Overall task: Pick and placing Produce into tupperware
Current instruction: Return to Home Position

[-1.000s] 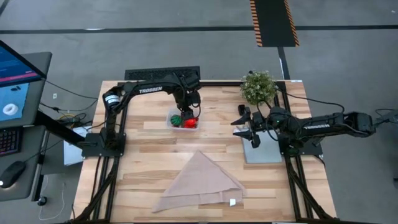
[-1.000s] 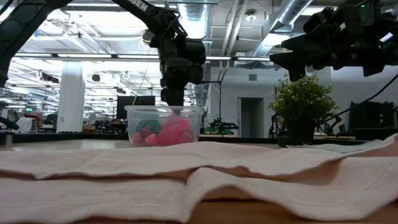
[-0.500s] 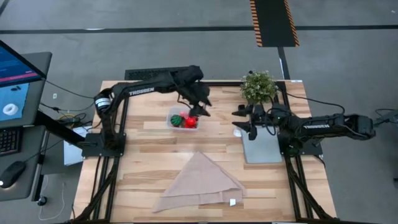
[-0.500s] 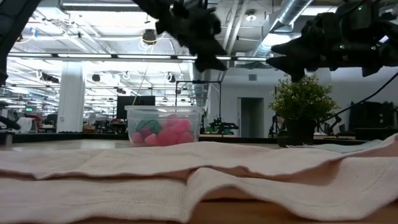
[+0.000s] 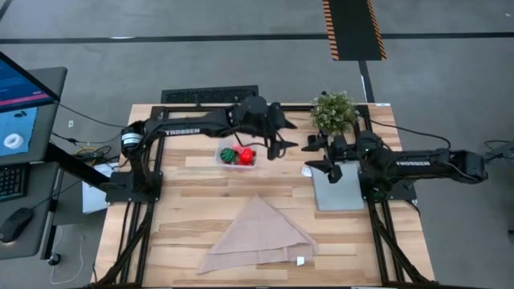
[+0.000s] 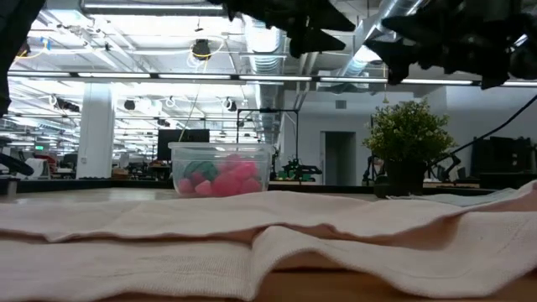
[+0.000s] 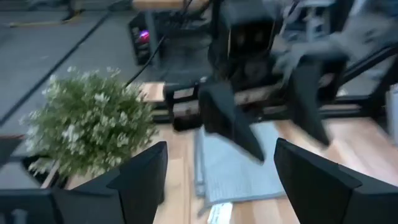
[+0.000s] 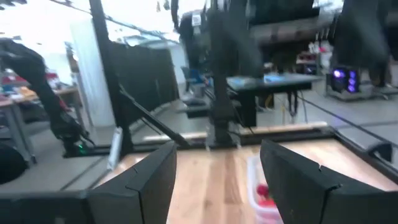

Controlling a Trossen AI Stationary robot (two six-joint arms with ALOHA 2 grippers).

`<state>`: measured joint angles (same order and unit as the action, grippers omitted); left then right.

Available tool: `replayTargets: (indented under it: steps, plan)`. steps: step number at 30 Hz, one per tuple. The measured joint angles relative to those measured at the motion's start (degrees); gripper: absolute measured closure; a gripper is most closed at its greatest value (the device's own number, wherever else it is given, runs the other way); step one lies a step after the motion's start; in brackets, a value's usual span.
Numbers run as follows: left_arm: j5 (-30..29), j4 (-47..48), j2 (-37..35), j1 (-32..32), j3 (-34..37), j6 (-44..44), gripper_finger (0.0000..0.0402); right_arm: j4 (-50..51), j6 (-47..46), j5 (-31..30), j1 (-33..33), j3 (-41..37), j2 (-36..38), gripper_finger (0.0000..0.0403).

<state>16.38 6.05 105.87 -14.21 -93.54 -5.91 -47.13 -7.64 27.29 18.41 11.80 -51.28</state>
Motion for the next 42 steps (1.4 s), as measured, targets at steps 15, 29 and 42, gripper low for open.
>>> replayTargets:
  steps: [15,29,42]
  plan:
    - [-18.9,-11.5,-13.4,9.6,17.9,2.5,0.0119,31.6,2.7,-6.3,-4.1,0.1,33.3,0.0148]
    - [-33.6,-29.6,-42.7,19.2,55.6,5.3,0.0119,47.0,3.2,-26.9,-17.2,-4.0,50.8,0.0148]
    - [-33.8,-37.5,-63.0,20.5,80.8,9.2,0.0119,41.1,6.0,-38.0,-28.2,-10.6,51.1,0.0148]
